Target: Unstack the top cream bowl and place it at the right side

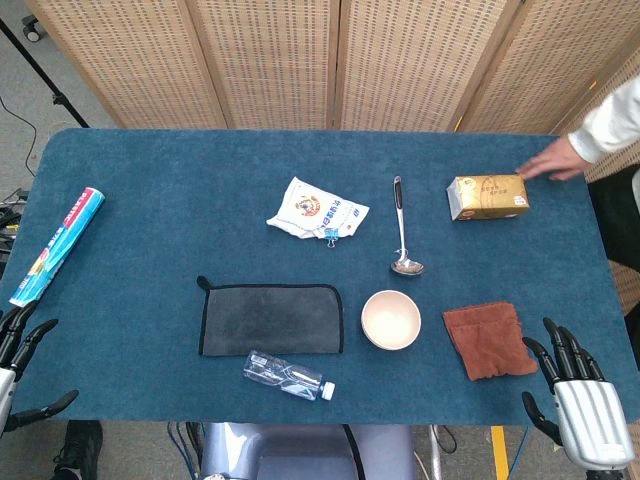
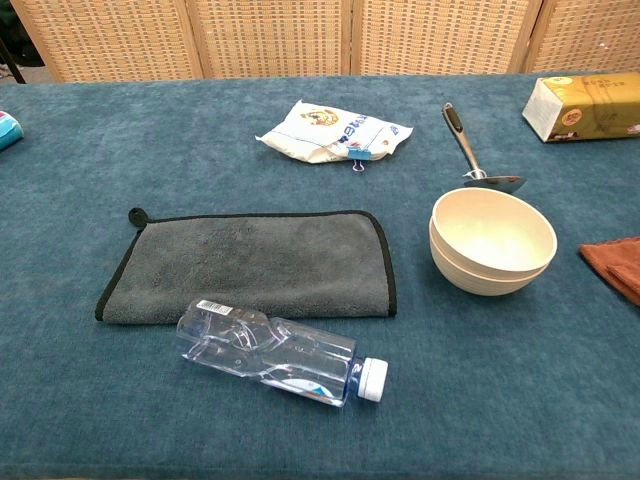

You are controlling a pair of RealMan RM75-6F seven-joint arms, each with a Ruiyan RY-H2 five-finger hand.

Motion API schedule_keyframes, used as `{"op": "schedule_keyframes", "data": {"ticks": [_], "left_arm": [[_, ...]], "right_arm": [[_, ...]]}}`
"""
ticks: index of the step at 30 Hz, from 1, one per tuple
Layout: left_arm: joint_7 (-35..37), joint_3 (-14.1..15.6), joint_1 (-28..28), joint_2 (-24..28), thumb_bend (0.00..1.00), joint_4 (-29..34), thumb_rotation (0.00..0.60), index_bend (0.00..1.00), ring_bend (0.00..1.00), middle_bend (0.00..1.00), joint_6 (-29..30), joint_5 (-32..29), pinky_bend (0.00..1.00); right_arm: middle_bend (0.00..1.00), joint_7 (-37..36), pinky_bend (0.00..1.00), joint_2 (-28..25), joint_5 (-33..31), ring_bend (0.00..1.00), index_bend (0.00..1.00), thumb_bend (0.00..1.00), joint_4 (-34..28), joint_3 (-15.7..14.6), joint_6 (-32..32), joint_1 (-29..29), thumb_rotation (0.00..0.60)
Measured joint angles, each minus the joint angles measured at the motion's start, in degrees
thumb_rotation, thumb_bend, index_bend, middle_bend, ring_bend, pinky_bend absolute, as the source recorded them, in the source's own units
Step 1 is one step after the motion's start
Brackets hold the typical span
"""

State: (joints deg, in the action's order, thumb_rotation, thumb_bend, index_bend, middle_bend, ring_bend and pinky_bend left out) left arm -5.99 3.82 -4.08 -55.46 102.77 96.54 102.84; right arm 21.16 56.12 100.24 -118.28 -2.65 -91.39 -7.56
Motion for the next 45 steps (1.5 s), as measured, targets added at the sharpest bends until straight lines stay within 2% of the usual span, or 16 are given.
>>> {"op": "schedule_keyframes", "data": {"ticks": [36, 45], "left_arm": [[0.73, -0.17, -0.1, 0.55, 0.0, -0.17, 0.433, 0.17, 0.0, 0.0, 0.3, -0.6, 0.0], [0.79, -0.22, 0.07, 0.49, 0.0, 0.04, 0.43, 0.17, 0.0, 0.0, -0.17, -1.05, 0.0]], "right_arm": [[0.02, 0.02, 0.2, 1.73, 0.04, 0.0, 0.16, 0.36, 1.48, 0.14, 1.95, 1.5, 0.6], [0.07, -0.77, 0.2, 4.73, -1.97, 0.03, 0.2, 0.36, 3.83, 0.92, 6.2, 4.1, 0.6]]}}
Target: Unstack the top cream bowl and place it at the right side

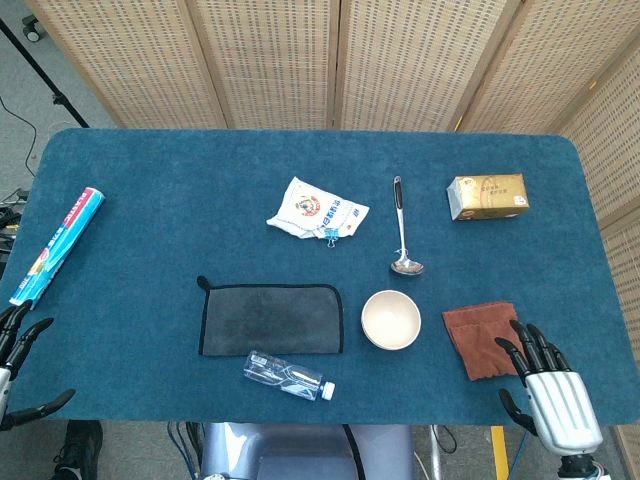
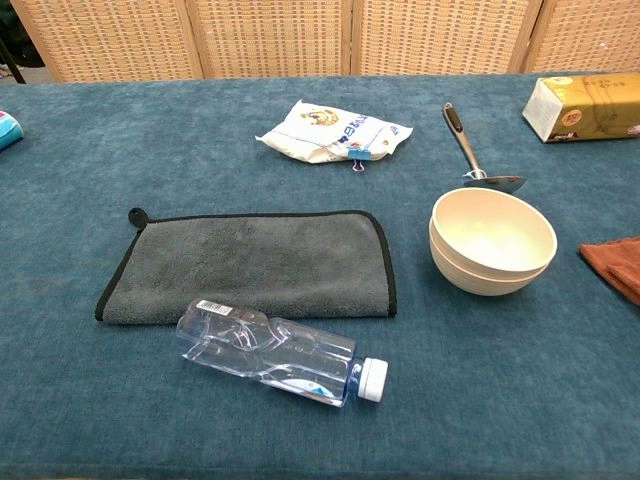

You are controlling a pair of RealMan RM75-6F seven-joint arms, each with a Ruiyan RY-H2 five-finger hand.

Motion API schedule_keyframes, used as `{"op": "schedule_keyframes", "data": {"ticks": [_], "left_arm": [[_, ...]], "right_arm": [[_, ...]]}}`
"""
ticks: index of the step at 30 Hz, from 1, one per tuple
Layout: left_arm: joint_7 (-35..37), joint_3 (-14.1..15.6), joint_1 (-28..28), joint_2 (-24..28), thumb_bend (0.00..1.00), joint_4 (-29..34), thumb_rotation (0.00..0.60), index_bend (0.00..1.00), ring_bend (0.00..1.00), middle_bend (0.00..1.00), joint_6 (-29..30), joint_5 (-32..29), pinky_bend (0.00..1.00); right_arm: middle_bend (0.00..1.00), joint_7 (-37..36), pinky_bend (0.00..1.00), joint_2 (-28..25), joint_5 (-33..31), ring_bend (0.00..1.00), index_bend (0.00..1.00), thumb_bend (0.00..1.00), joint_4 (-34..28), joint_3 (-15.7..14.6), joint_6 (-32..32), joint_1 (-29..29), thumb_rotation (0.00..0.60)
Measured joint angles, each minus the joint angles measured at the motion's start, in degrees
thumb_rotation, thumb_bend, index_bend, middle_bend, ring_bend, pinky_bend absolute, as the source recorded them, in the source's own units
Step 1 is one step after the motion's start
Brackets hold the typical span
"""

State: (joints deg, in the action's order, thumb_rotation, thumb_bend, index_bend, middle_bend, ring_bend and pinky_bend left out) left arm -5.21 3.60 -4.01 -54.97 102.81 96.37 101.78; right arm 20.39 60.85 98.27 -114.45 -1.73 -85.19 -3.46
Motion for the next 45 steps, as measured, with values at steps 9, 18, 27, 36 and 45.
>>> {"op": "schedule_keyframes", "data": {"ticks": [9, 18, 27, 36, 45], "left_arm": [[1.64, -0.57, 0.2, 0.62, 0.0, 0.2, 0.433, 0.17, 0.0, 0.0, -0.06, -1.49, 0.0], [3.21, -0.76, 0.09, 1.58, 0.0, 0.65, 0.433, 0.17, 0.0, 0.0, 0.73, -1.55, 0.0], [3.95, -0.87, 0.08, 1.84, 0.0, 0.7, 0.432, 0.17, 0.0, 0.0, 0.96, -1.66, 0.0], [3.92, -0.74, 0.08, 1.81, 0.0, 0.75, 0.432, 0.17, 0.0, 0.0, 0.97, -1.25, 0.0], [4.51, -0.77, -0.08, 2.15, 0.0, 0.91, 0.433, 0.17, 0.0, 0.0, 1.39, -1.28, 0.0]], "right_arm": [[0.13, 0.84, 0.2, 4.82, -2.09, 0.07, 0.28, 0.36, 2.94, 0.98, 8.08, 4.92, 0.6], [0.16, 4.25, 0.2, 10.3, -6.78, 0.09, 0.31, 0.36, 5.37, 3.13, 12.66, 8.82, 0.6], [0.16, 6.05, 0.2, 16.04, -12.04, 0.09, 0.31, 0.36, 7.66, 6.4, 14.64, 12.2, 0.6], [0.16, 7.61, 0.2, 19.67, -15.61, 0.09, 0.31, 0.36, 8.53, 7.77, 14.69, 13.91, 0.6], [0.16, 9.56, 0.2, 21.53, -18.65, 0.09, 0.31, 0.36, 7.9, 8.64, 13.47, 14.87, 0.6]]}}
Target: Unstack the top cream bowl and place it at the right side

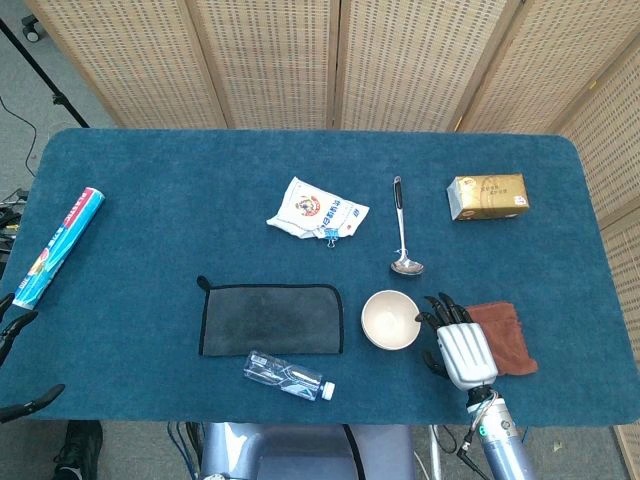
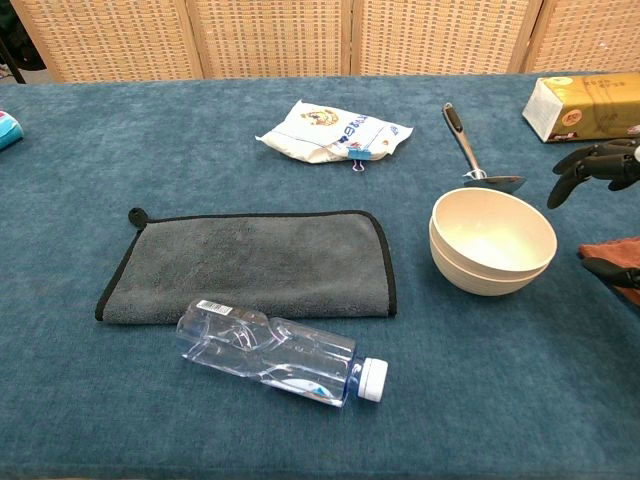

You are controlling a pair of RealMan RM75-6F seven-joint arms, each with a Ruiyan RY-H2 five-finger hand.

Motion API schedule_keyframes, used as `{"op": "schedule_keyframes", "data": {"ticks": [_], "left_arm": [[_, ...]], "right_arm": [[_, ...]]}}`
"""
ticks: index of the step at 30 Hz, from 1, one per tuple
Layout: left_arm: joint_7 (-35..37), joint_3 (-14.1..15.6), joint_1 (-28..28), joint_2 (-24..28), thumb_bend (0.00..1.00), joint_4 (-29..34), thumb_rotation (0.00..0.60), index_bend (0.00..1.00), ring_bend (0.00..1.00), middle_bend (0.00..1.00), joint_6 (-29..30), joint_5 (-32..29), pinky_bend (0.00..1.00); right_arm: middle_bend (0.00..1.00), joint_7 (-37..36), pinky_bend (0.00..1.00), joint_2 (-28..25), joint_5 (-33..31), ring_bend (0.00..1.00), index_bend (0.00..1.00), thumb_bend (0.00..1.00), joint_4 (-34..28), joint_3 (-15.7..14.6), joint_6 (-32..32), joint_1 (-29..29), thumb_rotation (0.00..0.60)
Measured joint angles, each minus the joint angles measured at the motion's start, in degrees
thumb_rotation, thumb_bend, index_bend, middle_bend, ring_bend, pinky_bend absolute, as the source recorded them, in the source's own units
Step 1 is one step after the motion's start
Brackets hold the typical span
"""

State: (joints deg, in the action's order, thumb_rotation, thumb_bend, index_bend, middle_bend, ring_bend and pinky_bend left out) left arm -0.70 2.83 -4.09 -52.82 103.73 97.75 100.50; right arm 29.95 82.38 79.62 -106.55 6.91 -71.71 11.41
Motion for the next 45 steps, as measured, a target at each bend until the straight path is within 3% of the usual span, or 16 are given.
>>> {"op": "schedule_keyframes", "data": {"ticks": [18, 31, 45], "left_arm": [[0.4, -0.09, 0.17, 0.12, 0.0, 0.01, 0.432, 0.17, 0.0, 0.0, -0.45, -0.42, 0.0], [1.25, -0.14, 0.16, 0.48, 0.0, 0.13, 0.433, 0.17, 0.0, 0.0, -0.3, -0.56, 0.0], [2.04, -0.05, 0.05, 0.83, 0.0, 0.29, 0.434, 0.17, 0.0, 0.0, 0.17, -0.08, 0.0]], "right_arm": [[0.16, 0.44, 0.2, 2.11, -3.13, 0.09, 0.31, 0.36, -1.92, -1.97, -4.12, -1.32, 0.6], [0.16, 0.44, 0.2, 6.49, -3.93, 0.09, 0.31, 0.36, 0.17, -3.56, -3.6, -0.64, 0.6], [0.16, 0.58, 0.2, 10.73, -5.41, 0.1, 0.35, 0.36, 2.98, -3.33, -2.73, 0.8, 0.6]]}}
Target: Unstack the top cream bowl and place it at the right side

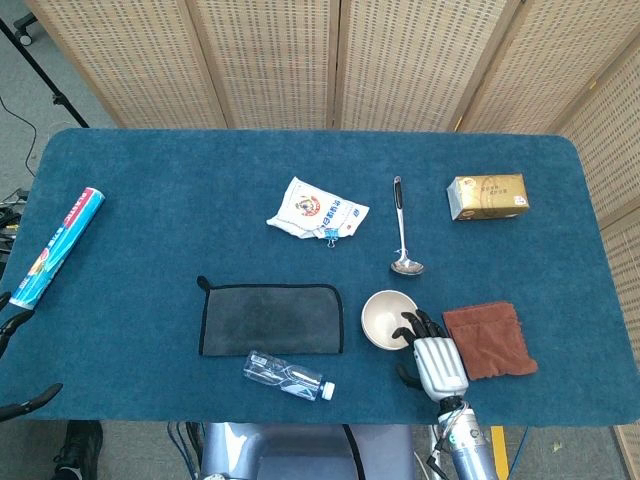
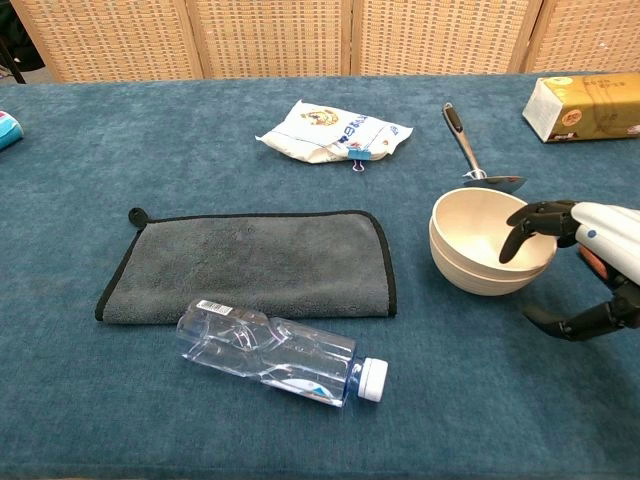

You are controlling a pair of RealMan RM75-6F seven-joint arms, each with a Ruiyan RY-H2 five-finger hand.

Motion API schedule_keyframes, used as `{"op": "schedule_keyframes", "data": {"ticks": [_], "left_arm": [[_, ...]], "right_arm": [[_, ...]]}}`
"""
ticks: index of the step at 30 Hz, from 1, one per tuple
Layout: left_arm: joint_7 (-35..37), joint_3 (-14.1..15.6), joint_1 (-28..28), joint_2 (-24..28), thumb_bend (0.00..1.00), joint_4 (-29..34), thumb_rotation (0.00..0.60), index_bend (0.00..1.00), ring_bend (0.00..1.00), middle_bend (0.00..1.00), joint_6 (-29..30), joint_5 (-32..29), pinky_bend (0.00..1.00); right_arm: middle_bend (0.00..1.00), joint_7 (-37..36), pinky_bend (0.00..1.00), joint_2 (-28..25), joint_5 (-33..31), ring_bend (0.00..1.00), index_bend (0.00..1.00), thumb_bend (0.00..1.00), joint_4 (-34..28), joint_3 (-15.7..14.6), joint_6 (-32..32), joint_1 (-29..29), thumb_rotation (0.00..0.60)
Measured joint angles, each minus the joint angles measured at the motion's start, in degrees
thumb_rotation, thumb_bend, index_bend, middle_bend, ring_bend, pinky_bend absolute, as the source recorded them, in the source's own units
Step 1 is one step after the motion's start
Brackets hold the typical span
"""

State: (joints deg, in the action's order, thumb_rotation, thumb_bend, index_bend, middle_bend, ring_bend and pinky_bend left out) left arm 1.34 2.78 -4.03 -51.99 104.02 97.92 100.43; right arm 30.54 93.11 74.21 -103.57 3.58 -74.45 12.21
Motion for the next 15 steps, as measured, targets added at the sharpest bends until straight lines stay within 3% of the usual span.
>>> {"op": "schedule_keyframes", "data": {"ticks": [15], "left_arm": [[-0.66, 0.45, 0.03, -0.35, 0.0, -0.15, 0.433, 0.17, 0.0, 0.0, -0.41, 0.86, 0.0]], "right_arm": [[0.16, -1.57, 0.2, 2.16, 0.41, 0.1, 0.39, 0.41, 2.64, 1.21, -0.68, 1.44, 0.6]]}}
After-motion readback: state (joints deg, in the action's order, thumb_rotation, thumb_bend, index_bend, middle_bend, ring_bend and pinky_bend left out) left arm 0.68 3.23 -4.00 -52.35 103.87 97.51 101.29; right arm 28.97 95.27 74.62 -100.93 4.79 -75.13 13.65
